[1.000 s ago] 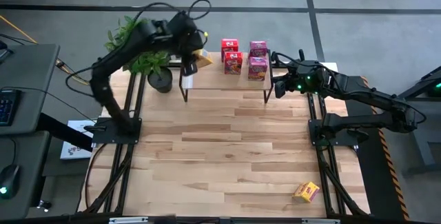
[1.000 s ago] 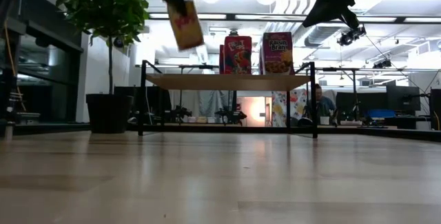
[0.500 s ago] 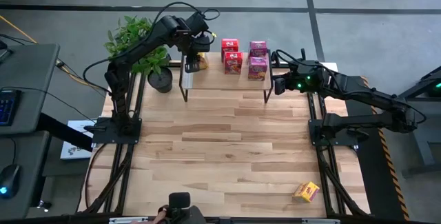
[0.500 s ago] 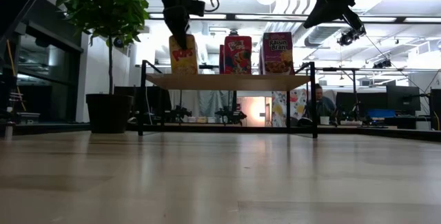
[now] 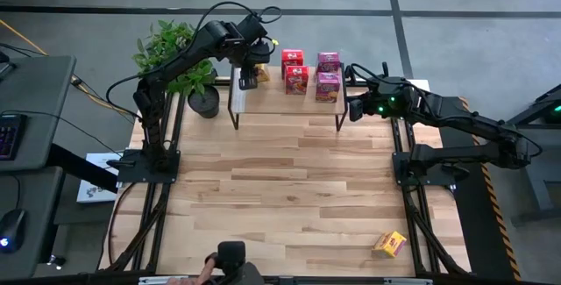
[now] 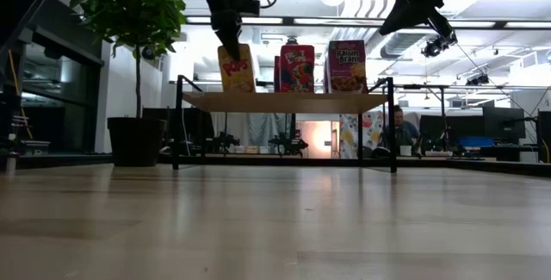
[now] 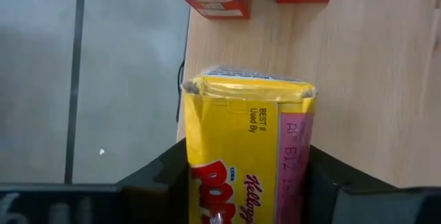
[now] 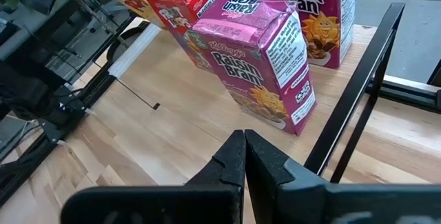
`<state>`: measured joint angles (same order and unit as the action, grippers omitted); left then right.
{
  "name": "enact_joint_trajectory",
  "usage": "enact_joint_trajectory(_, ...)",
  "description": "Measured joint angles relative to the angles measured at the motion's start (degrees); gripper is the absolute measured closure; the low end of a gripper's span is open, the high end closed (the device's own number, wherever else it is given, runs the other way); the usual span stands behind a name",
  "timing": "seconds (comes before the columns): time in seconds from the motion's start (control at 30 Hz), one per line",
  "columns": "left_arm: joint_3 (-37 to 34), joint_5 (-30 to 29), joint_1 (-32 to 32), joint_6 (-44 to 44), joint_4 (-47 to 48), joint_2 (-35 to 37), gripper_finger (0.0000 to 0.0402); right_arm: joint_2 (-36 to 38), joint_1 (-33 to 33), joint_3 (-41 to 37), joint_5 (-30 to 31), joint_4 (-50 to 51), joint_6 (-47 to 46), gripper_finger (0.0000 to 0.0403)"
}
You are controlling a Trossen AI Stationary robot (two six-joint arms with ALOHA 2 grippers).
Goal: Stack cereal on shelf
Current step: Put the left yellow cereal box on the shelf, then put the yellow cereal box on the shelf
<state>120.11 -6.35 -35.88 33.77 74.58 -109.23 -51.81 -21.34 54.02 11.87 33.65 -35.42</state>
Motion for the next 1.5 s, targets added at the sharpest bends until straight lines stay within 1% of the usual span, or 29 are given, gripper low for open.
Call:
enact_joint_trajectory(0.2, 0.0, -0.2, 0.0, 0.4, -1.5, 0.0, 0.0188, 0.0, 0.0, 0.0, -0.1, 0.0, 1.4, 0.0402)
enact_joint_trajectory(0.33, 0.0, -0.3, 0.3, 2.3, -1.8, 0.0, 0.0171, 0.0, 0.0, 0.0, -0.1, 0.0, 1.4, 0.0402)
enact_joint_trajectory(0.53, 1.3, -0.6, 0.7, 2.3, -2.6, 0.5, 0.0169, 0.0, 0.0, 0.0, -0.1, 0.0, 1.4, 0.0402)
enact_joint_trajectory(0.83, 10.7, -0.7, 0.7, 1.3, -2.5, 0.6, 0.0168, 0.0, 0.0, 0.0, -0.3, 0.0, 0.9, 0.0402)
enact_joint_trajectory(0.93, 14.4, -0.7, 0.7, -0.6, -2.5, 0.6, 0.0169, 0.0, 0.0, 0.0, -0.3, 0.0, 0.9, 0.0402)
enact_joint_trajectory(1.0, 14.6, -0.7, 0.9, -4.6, -4.2, 1.4, 0.017, 0.0, 0.0, 0.0, -0.3, 0.0, 1.0, 0.0402)
enact_joint_trajectory(1.07, 13.7, 1.9, 1.1, -12.1, -6.2, 2.7, 0.0173, 0.0, 0.0, 0.0, -0.3, 0.0, 1.8, 0.0402)
enact_joint_trajectory(1.1, 13.7, 4.7, 1.1, -16.4, -6.8, 3.2, 0.0174, 0.0, 0.0, 0.0, -0.3, 0.0, 2.4, 0.0402)
enact_joint_trajectory(1.13, 13.7, 8.6, 1.0, -20.5, -7.8, 3.5, 0.0176, 0.0, 0.0, 0.0, -0.3, 0.0, 3.0, 0.0402)
enact_joint_trajectory(1.23, 13.7, 19.3, 1.6, -29.3, -11.2, 4.5, 0.0185, 0.0, 0.0, 0.0, -0.5, 0.0, 4.5, 0.0402)
enact_joint_trajectory(1.3, 13.7, 23.2, 3.7, -34.0, -16.1, 4.9, 0.0193, 0.0, 0.0, 0.0, -1.4, 0.0, 5.8, 0.0402)
enact_joint_trajectory(1.37, 13.7, 25.0, 6.9, -36.9, -20.6, 5.3, 0.0201, 0.0, 0.0, 0.0, -2.0, 0.0, 7.1, 0.0402)
enact_joint_trajectory(1.5, 13.7, 23.2, 15.9, -39.1, -29.0, 5.4, 0.0215, 0.2, 0.0, 0.0, -4.8, 0.5, 10.7, 0.0402)
